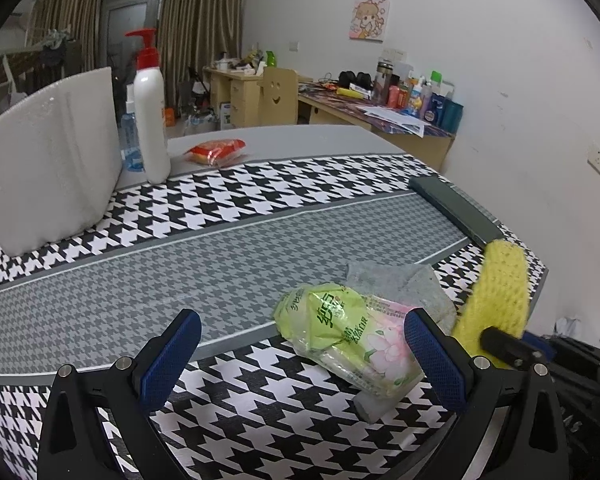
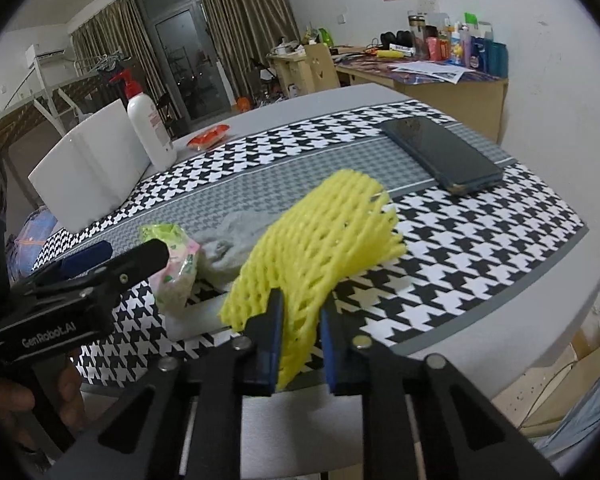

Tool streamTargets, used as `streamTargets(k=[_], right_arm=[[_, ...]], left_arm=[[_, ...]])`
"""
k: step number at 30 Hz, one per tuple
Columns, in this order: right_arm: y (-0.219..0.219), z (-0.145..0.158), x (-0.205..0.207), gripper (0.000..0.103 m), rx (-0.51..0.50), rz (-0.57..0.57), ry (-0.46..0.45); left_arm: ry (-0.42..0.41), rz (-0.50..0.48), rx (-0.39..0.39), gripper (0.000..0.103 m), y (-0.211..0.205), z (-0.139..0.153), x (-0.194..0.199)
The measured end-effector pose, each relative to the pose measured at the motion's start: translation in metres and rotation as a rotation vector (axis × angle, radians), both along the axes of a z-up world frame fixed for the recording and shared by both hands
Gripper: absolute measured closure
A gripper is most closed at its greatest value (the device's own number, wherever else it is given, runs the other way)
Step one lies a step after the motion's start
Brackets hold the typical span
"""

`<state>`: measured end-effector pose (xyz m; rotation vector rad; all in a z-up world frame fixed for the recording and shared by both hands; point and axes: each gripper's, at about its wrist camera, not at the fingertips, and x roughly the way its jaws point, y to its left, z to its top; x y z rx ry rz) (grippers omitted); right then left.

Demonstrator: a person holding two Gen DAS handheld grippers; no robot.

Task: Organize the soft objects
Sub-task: 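Close the left gripper on the green soap pack while the right gripper holds the net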

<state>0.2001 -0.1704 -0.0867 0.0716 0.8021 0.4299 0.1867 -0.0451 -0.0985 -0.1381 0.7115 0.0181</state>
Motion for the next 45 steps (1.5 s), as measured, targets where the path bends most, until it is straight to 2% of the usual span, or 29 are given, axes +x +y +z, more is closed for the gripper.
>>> streamTargets(k=[5, 10, 13, 15, 20, 23, 30, 34, 38, 45], right_arm=[[-0.014, 0.002, 0.004, 0.083, -0.014, -0.05, -0.012], [-0.016, -0.007, 0.009, 0.083, -0.019, -0.056, 0.013], [-0.015, -0.009, 0.009, 0.083, -0.027, -0.052, 0.01], [-0.016, -0.01, 0.009, 0.083, -0.03, -0.052, 0.005], [-0.018, -0.013, 0.01, 0.083, -0.04, -0.058, 0.005], [-0.018, -0.014, 0.012, 0.083, -0.036, -0.057, 0.01], [-0.019, -0.014, 0.013, 0.082, -0.038, -0.052, 0.013], [-0.02, -0.017, 0.015, 0.072, -0.041, -0.063, 0.017], [-0.02, -0.018, 0.015, 0.072, -0.044, -0.057, 0.013], [-0.018, -0.017, 0.015, 0.072, -0.057, -0.055, 0.005]], left_arm=[[0.033, -0.002, -0.037, 0.001, -0.001, -0.004, 0.005], [0.05, 0.013, -0.028, 0.004, -0.006, -0.006, 0.01], [0.058, 0.009, -0.029, 0.011, -0.009, -0.007, 0.014], [0.065, 0.016, -0.042, 0.02, -0.009, -0.008, 0.015], [0.09, 0.019, -0.054, 0.031, -0.008, -0.012, 0.016], [0.11, 0.022, -0.056, 0.043, -0.007, -0.015, 0.017], [0.121, 0.016, -0.071, 0.053, -0.004, -0.017, 0.012], [0.122, 0.012, -0.078, 0.055, -0.001, -0.018, 0.008], [0.125, 0.009, -0.112, 0.054, 0.007, -0.018, 0.004], [0.138, -0.019, -0.076, 0.052, 0.007, -0.02, -0.002]])
